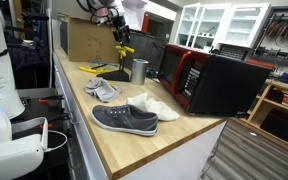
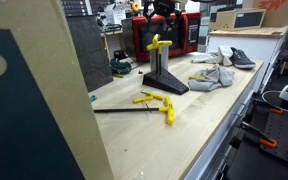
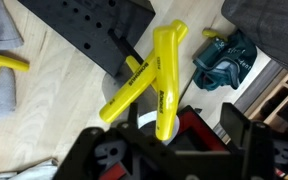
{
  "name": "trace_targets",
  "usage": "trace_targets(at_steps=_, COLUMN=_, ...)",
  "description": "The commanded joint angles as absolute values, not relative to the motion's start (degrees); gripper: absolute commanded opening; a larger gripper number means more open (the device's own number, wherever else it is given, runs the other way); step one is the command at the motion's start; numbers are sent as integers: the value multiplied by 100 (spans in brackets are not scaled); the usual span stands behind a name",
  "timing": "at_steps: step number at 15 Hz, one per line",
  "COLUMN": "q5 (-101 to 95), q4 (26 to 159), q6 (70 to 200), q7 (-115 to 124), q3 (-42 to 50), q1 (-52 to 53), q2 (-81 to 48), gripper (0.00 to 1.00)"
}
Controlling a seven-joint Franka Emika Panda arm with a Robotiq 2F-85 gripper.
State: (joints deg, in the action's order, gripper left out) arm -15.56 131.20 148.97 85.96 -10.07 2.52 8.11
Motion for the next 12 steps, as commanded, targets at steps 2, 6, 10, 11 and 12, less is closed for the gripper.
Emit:
trace_targets(at_steps=2, q5=-1448, q4=13071, q6=14886, q7=8761, q3=-1038, q1=256, q2=995, gripper=100)
trace_targets(at_steps=6, q5=0, q4=12896, q6=13984, q7=7333, q3=-875, q1=612, q2=1217, gripper=100)
trace_targets(at_steps=10, q5=974, q4=12700, q6=12342, q7=5980, q3=-659, q1=634, q2=1585, gripper=100)
trace_targets(at_steps=11, q5=944, q4=12631, q6=11943, q7=5853, q3=-630, q1=553, q2=1655, gripper=100)
trace_targets(at_steps=12, q5=876, q4=12555, q6=11567, q7=5742, q3=-578, q1=474, q2=1710, gripper=80)
